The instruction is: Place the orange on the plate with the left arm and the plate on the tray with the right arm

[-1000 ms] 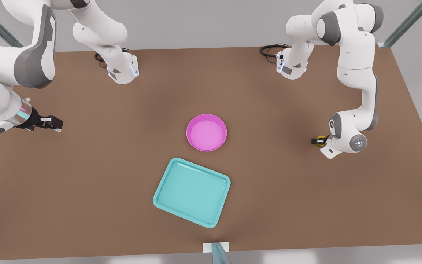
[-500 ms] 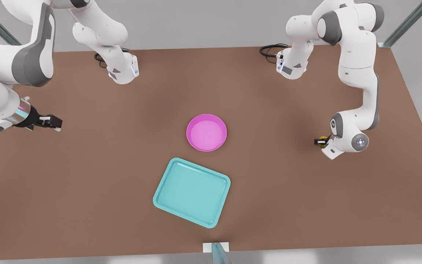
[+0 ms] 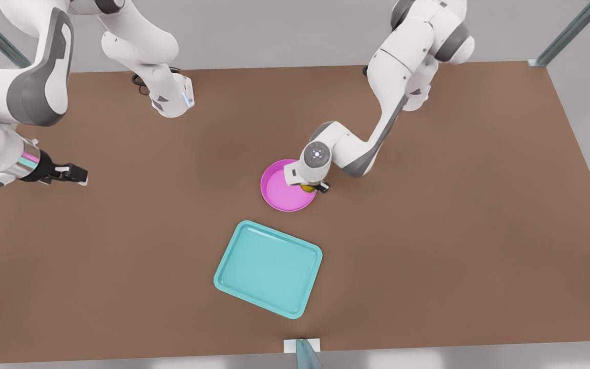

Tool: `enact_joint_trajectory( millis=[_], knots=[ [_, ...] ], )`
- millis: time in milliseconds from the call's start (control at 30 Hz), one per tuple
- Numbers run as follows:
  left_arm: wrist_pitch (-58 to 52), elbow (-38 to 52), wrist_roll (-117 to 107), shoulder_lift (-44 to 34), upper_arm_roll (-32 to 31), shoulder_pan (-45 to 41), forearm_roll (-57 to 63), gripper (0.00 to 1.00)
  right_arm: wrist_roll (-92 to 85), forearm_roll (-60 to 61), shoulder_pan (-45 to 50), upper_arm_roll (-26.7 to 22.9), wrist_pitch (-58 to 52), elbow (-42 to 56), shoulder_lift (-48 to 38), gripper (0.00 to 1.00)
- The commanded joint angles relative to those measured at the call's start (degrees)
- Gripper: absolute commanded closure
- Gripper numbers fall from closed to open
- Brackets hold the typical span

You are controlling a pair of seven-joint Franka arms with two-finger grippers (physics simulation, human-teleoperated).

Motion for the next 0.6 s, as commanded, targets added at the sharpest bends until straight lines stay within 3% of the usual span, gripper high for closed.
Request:
enact_joint_trajectory(
  millis=[0, 100, 133, 167, 267, 300, 333, 400, 433, 500, 567],
  knots=[
    [-0.4, 1.2, -33.1, 1.4, 0.0, -0.8, -0.2, 0.32, 0.2, 0.2, -0.1, 0.0, 0.1, 0.0, 0.4, 0.0],
    [0.0, 4.3, -36.5, 4.2, 0.0, -2.4, -0.3, 0.29, 0.2, 0.2, -0.2, 0.0, 0.1, 0.0, 1.0, 0.0],
    [0.1, 4.4, -36.6, 4.7, 0.0, -2.9, -0.3, 0.19, 0.2, 0.2, -0.1, 0.0, 0.1, 0.0, 1.1, 0.0],
    [0.1, 4.6, -36.7, 5.0, 0.0, -2.9, -0.2, 0.0, 0.2, 0.2, -0.1, 0.0, 0.1, 0.0, 1.1, 0.0],
    [-0.9, 4.9, -36.1, 4.4, 0.2, -2.8, 0.1, 0.0, 0.2, 0.3, -0.2, 0.0, 0.1, -0.2, 1.4, 0.0],
    [-9.6, 5.3, -34.6, -0.1, 3.8, -2.1, 0.1, 0.0, 0.2, 0.4, -0.2, 0.0, 0.1, -0.2, 1.6, 0.0],
    [-24.4, 8.9, -24.1, -6.0, 11.3, -1.3, -2.4, 0.0, 0.2, 3.4, 0.0, 0.0, -0.2, -0.2, 3.3, 0.0],
    [-47.3, 23.7, -5.7, -7.9, 31.5, -1.2, -9.9, 0.0, 0.2, 14.6, 3.6, 0.3, 2.3, -3.0, 7.1, 0.0],
    [-49.3, 25.1, 0.6, -8.1, 39.3, -1.1, -11.5, 0.0, 0.3, 15.7, 9.0, 0.3, 11.1, -4.4, 9.1, 0.0],
    [-49.6, 25.1, 13.1, -8.6, 50.0, -1.1, -11.6, 0.0, 2.6, 19.3, 12.0, 0.5, 18.6, -9.4, 10.5, 0.0],
    [-48.9, 26.1, 15.5, -8.5, 52.9, -0.5, -11.6, 0.0, 1.8, 23.1, 12.3, 1.7, 25.3, -16.9, 9.5, 0.0]
  ],
)
